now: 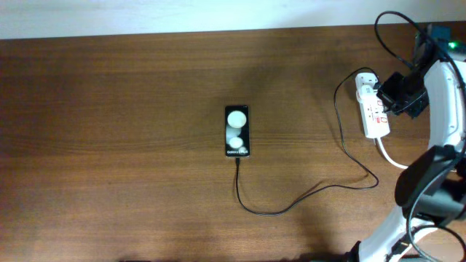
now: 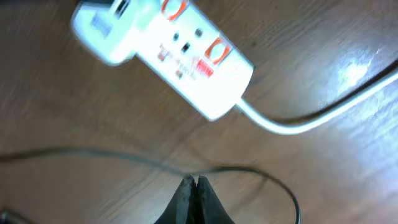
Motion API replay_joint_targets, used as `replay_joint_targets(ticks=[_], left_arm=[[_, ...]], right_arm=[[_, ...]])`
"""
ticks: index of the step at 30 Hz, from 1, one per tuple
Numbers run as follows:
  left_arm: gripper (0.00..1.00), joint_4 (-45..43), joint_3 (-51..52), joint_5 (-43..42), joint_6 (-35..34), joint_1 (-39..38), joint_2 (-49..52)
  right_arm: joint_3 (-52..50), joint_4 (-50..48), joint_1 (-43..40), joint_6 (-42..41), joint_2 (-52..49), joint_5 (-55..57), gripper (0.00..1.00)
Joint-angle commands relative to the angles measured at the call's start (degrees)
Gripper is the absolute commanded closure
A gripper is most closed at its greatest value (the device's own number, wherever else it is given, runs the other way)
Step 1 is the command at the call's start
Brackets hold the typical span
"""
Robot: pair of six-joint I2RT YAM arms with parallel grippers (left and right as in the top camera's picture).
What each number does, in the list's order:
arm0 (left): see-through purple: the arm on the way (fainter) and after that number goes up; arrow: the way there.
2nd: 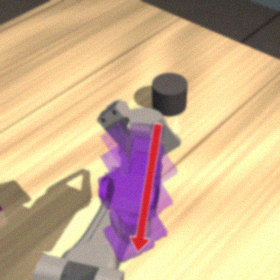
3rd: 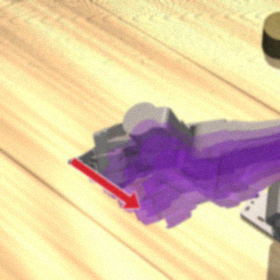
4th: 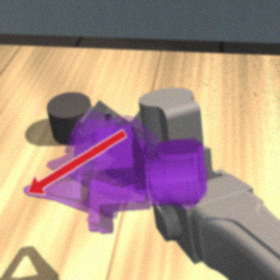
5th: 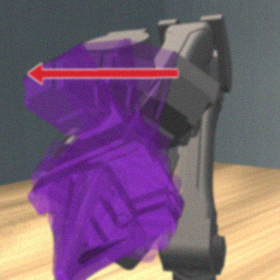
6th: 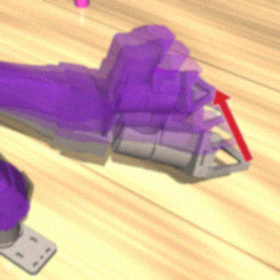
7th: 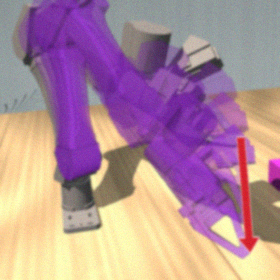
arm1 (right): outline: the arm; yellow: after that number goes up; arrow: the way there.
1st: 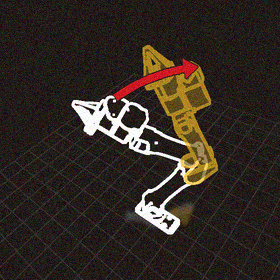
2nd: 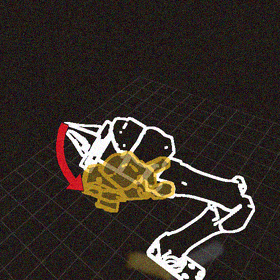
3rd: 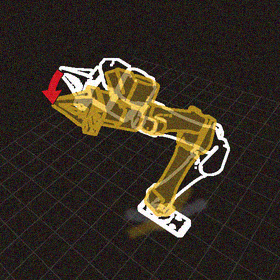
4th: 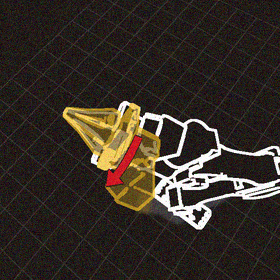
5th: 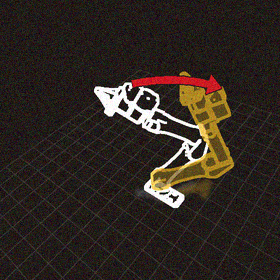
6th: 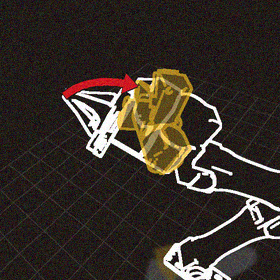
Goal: Plug charger to phone and switch on socket
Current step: 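Move the right gripper over the white power strip's switch, then press the red switch on the power strip with the right gripper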
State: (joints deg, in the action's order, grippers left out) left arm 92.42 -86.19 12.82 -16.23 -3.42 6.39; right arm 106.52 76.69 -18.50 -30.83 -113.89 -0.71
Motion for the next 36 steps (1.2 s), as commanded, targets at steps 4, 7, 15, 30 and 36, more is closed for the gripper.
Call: replay_joint_targets(ticks=[4,7,15,30,36], left_arm=[[0.01,0.02,0.0,0.0,0.48,-0.33,-4.09],[0.01,0.09,0.0,0.0,0.48,-0.33,-5.38],[0.01,0.28,-0.04,0.0,0.48,-0.33,-5.51],[0.01,0.28,-0.04,0.0,0.48,-0.33,-5.51],[0.01,0.28,-0.04,0.0,0.48,-0.33,-5.49]], right_arm=[[1.44,-3.5,-3.69,0.61,-5.31,2.56,0.96],[1.44,-7.34,-3.76,0.63,-7.28,2.32,0.96],[1.42,-17.07,-3.72,4.02,-12.72,-4.24,0.96],[1.42,-22.82,-3.69,3.8,-16.68,-4.31,0.96],[1.4,-22.77,-2.73,3.82,-17.05,-4.24,0.96]])
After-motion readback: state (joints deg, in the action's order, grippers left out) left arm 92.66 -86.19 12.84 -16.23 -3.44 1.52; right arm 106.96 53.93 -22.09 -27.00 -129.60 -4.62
